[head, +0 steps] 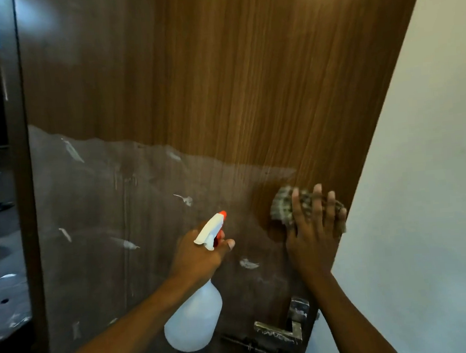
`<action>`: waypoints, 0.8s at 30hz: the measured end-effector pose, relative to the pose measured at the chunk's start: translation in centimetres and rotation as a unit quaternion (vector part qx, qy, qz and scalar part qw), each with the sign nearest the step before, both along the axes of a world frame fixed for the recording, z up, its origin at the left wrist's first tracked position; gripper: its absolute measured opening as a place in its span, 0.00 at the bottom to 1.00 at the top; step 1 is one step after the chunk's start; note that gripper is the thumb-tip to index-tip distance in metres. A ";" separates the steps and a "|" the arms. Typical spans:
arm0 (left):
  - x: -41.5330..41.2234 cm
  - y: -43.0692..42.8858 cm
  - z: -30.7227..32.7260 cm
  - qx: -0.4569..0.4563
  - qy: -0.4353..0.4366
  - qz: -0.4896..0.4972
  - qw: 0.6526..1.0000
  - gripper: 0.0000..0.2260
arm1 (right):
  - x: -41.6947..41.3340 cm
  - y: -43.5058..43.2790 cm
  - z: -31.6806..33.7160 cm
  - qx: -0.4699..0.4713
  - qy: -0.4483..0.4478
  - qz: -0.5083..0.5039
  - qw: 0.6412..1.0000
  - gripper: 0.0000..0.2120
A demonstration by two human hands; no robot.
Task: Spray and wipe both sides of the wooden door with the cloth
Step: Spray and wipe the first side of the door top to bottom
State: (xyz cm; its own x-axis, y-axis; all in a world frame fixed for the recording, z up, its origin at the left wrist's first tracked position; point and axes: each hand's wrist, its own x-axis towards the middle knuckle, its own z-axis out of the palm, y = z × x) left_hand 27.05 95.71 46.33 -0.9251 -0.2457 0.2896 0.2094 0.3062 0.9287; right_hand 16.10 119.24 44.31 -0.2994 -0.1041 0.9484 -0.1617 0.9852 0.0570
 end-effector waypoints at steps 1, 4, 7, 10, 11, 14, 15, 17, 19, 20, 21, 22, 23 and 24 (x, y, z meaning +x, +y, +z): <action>-0.1 -0.7 0.1 0.003 -0.001 0.010 1.000 0.13 | -0.4 -2.1 1.7 -0.040 0.005 -0.001 0.999 0.29; -0.1 -2.5 0.7 0.028 0.001 0.030 0.999 0.14 | -2.0 -6.9 3.9 0.021 0.011 0.023 0.999 0.29; -0.2 -4.4 0.9 0.038 0.003 0.034 0.999 0.14 | -2.5 -7.3 1.6 0.147 0.005 0.040 0.988 0.29; -0.2 -6.1 0.9 0.035 0.001 0.031 0.999 0.17 | -1.7 -4.2 -1.4 0.212 -0.004 0.052 0.976 0.33; -0.1 -6.6 0.8 0.038 -0.004 0.032 0.999 0.19 | -1.4 -3.1 -1.7 0.191 -0.006 0.048 0.980 0.33; -0.4 -8.0 0.7 0.032 -0.006 0.036 0.999 0.20 | -0.9 -3.5 0.3 0.011 0.001 0.009 1.000 0.31; -0.7 -8.3 0.8 0.029 -0.008 0.034 0.999 0.20 | -1.1 -5.0 1.5 -0.035 0.001 -0.005 0.999 0.31; -1.2 -9.0 1.3 0.036 -0.008 0.028 0.999 0.18 | -1.7 -8.7 3.5 -0.031 -0.002 0.001 1.000 0.30; -1.5 -9.6 1.8 0.037 0.000 0.023 0.999 0.17 | -2.6 -11.7 3.8 0.053 -0.007 0.023 0.998 0.28; -1.8 -10.0 2.0 0.032 0.005 0.020 0.999 0.17 | -2.8 -12.6 3.4 0.098 -0.013 0.025 0.995 0.28; -1.9 -10.4 2.1 0.026 0.013 0.015 0.999 0.16 | -2.9 -12.9 2.6 0.136 -0.024 0.025 0.990 0.29; -2.1 -11.0 2.3 0.020 0.019 0.010 1.000 0.16 | -2.7 -12.6 1.6 0.162 -0.033 0.028 0.986 0.29; -2.2 -11.6 2.4 0.013 0.024 0.003 1.000 0.17 | -2.4 -12.0 0.6 0.175 -0.035 0.034 0.983 0.29; -2.3 -12.0 2.5 0.010 0.024 -0.001 1.000 0.17 | -2.0 -10.8 -0.4 0.175 -0.034 0.040 0.983 0.30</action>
